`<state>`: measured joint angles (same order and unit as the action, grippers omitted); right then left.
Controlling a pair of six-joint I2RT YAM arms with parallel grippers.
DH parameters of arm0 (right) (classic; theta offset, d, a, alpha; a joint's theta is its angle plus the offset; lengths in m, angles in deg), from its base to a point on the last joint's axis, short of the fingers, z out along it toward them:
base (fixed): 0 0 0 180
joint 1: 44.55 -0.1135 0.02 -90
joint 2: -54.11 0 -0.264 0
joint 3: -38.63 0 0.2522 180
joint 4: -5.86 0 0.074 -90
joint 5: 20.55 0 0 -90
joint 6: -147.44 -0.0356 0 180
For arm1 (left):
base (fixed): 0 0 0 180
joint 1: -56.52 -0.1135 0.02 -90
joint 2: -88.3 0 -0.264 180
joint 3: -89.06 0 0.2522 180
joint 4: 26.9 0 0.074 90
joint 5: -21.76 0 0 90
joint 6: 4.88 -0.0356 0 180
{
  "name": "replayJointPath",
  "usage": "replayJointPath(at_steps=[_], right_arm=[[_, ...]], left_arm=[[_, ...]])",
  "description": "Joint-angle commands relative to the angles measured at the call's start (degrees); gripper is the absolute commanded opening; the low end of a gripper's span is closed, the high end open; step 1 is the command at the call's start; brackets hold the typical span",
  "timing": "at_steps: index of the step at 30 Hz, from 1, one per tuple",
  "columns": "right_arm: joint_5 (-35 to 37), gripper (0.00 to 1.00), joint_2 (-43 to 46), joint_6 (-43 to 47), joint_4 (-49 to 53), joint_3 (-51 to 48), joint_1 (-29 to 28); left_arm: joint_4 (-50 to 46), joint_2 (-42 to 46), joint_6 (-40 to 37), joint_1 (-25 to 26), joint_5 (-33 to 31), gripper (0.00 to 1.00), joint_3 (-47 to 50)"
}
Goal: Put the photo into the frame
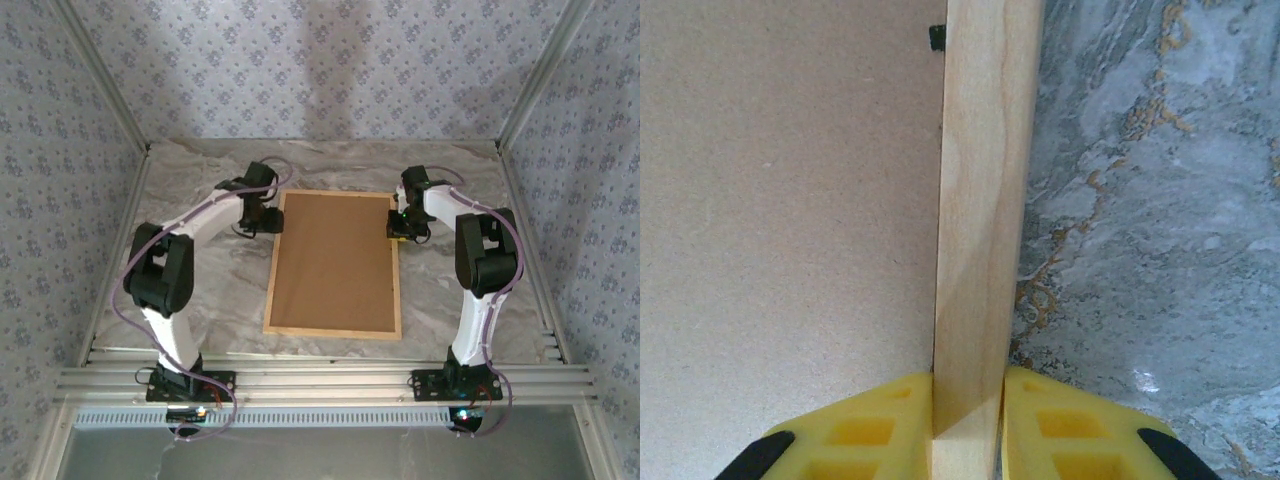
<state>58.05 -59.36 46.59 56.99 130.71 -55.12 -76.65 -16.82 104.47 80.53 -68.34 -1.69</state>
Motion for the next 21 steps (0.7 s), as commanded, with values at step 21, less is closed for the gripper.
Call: replayJointPath(at_steps=[21], right_arm=[[-0.03,0.22,-2.37,1.93,-0.98,-1.06,-0.26]], left_arm=[[4.27,-2.31,1.92,0.43,5.83,0.45,6.93]])
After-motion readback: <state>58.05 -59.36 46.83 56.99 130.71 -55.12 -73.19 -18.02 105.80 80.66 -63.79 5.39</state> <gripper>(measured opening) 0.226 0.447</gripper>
